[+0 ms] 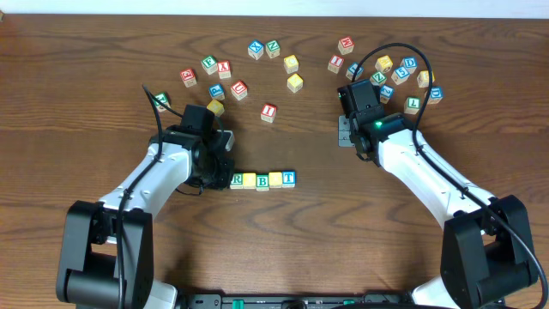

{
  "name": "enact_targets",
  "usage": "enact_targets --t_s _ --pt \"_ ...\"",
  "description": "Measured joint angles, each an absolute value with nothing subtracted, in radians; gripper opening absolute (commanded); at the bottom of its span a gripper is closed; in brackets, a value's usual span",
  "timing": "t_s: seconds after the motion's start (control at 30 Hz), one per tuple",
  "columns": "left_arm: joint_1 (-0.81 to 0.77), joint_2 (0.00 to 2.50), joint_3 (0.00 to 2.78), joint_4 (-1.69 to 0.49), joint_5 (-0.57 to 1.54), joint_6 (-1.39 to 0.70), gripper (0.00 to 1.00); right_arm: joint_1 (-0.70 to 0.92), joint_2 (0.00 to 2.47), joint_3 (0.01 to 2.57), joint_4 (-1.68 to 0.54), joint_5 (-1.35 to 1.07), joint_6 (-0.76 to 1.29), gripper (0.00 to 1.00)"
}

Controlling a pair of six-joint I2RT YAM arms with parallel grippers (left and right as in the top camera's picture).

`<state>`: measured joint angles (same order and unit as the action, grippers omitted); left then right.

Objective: Spell out ROBOT

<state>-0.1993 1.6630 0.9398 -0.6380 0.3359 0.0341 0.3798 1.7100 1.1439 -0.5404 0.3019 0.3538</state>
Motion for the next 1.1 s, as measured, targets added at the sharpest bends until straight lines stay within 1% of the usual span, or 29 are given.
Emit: enact_targets --t_s 0.4,0.5,0.7,0.9,1.1 --pt "-0.199 1.663 0.940 -0.628 0.346 0.049 0.08 0.380 1.710 1.144 -0.541 0.302 0.354 0.02" --pt "-0.199 1.663 0.940 -0.632 0.303 0.046 0.08 0.380 1.710 1.144 -0.541 0.302 0.354 0.02" --pt "-0.199 1.663 0.940 -0.662 0.147 0.002 0.08 0.380 1.710 1.144 -0.541 0.302 0.350 0.02" --pt "-0.199 1.663 0.939 -0.738 0.089 -0.015 0.08 0.380 1.710 1.144 -0.536 0.302 0.347 0.02" --pt "-0.199 1.663 0.939 -0.839 0.144 -0.025 0.08 0.380 1.710 1.144 -0.515 0.302 0.347 0.02"
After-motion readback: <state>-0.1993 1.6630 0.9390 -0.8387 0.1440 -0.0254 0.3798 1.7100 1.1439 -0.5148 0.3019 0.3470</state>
